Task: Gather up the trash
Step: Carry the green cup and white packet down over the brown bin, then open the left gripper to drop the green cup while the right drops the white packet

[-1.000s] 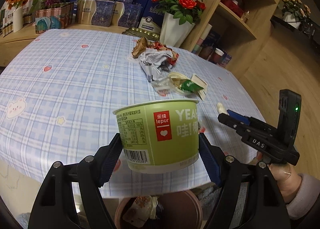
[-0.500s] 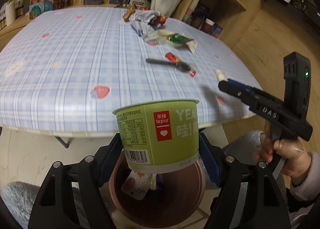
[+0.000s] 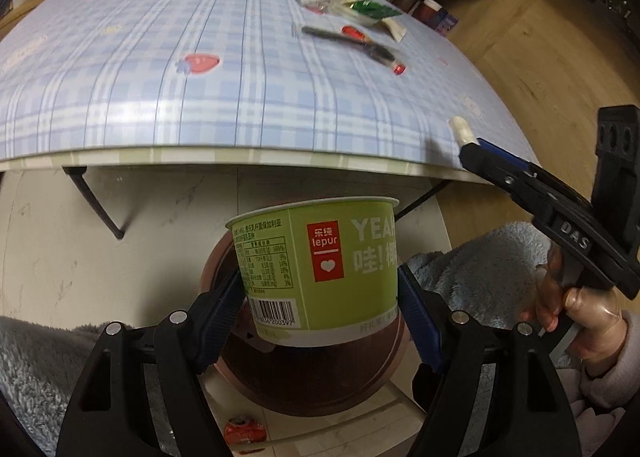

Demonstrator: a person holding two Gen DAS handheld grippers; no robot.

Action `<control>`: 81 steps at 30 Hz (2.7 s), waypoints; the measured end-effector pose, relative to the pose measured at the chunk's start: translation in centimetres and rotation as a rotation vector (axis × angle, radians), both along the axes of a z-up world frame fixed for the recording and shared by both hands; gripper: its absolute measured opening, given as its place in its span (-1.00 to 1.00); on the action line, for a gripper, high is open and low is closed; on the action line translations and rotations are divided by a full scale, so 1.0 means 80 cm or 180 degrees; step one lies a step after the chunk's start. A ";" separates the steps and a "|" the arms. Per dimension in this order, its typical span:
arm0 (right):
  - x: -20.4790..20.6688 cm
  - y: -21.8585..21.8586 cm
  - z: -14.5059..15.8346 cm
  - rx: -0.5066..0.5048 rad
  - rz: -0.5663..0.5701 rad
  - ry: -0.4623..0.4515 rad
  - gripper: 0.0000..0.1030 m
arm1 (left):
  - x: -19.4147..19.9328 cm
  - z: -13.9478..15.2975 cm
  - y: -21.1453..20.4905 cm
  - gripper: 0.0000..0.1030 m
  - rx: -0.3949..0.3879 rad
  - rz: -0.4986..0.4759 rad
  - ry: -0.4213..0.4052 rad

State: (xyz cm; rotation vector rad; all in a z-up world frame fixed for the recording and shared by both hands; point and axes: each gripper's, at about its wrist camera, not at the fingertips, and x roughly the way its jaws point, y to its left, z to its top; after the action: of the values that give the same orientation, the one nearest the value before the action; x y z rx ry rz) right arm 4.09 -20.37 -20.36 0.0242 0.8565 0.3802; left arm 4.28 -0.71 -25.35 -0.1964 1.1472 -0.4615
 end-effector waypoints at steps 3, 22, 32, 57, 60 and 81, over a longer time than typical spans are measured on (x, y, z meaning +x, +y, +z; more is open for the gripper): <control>-0.009 0.001 -0.002 -0.0010 0.0013 0.0004 -0.22 | 0.003 -0.012 -0.003 0.43 0.0069 -0.0019 0.0109; -0.031 -0.001 -0.010 0.0001 0.0048 0.0029 -0.22 | 0.011 -0.063 -0.019 0.49 0.0230 -0.0119 0.0717; -0.031 0.006 -0.016 -0.0063 0.0099 0.0084 -0.22 | 0.007 -0.026 0.016 0.66 0.0011 0.0346 0.0281; -0.024 0.053 -0.059 -0.0508 0.0418 0.0384 -0.22 | -0.007 0.030 0.109 0.88 0.0017 0.1626 -0.0613; -0.026 0.059 -0.061 -0.0567 0.0466 0.0380 -0.22 | -0.006 0.029 0.108 0.88 0.0046 0.1606 -0.0610; -0.026 0.046 -0.043 -0.0607 0.0186 0.0138 0.76 | -0.005 0.030 0.100 0.88 0.0134 0.1529 -0.0652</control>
State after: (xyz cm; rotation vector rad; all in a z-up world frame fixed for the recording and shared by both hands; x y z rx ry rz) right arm 2.00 -16.72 -23.83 -0.1701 0.9349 0.3524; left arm 3.88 7.28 -22.94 -0.3684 0.8704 -0.0298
